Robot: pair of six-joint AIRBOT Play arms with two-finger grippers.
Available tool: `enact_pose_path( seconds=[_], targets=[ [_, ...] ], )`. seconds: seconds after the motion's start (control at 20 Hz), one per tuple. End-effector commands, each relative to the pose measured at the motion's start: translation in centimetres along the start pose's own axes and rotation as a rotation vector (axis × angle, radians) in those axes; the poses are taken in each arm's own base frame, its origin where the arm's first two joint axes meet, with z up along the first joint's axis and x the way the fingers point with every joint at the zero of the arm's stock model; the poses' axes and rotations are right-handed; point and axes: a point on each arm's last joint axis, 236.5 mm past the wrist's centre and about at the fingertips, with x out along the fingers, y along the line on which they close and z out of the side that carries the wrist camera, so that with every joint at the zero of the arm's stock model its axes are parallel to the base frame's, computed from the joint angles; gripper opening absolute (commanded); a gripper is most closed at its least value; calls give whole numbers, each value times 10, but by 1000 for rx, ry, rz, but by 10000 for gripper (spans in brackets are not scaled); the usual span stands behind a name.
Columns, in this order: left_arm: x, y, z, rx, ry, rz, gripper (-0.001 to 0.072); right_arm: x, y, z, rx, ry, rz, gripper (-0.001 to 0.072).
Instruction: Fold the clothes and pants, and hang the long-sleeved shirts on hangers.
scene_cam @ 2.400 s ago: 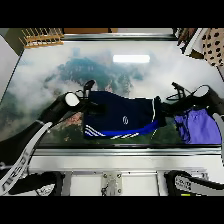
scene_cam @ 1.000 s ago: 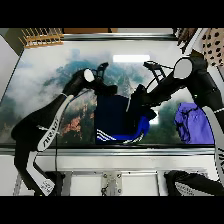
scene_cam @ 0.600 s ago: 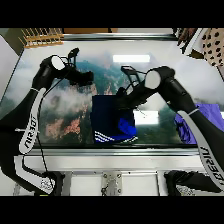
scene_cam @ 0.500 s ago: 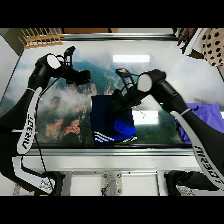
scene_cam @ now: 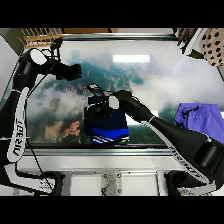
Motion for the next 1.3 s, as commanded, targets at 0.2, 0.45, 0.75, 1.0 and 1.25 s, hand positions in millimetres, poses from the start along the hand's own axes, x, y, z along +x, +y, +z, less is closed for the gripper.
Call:
enact_pose_path(
  seconds=[0.2, 0.45, 0.75, 1.0, 1.25],
  targets=[
    [-14, 5, -74, -28, 25, 16, 7, -62, -162, -74, 300, 34, -149, 606],
    [-1, -2, -124, -5, 54, 13, 7, -38, -201, -96, 580, -37, 136, 607],
    [10, -23, -144, 32, 81, -14, 7, 22, -172, -78, 626, -55, 303, 590],
    [12, -33, -145, 54, 75, -25, 7, 50, -129, -65, 622, -66, 347, 573],
    [12, -33, -146, 52, 78, -25, 7, 46, -118, -42, 518, -119, 329, 25]
  ],
)
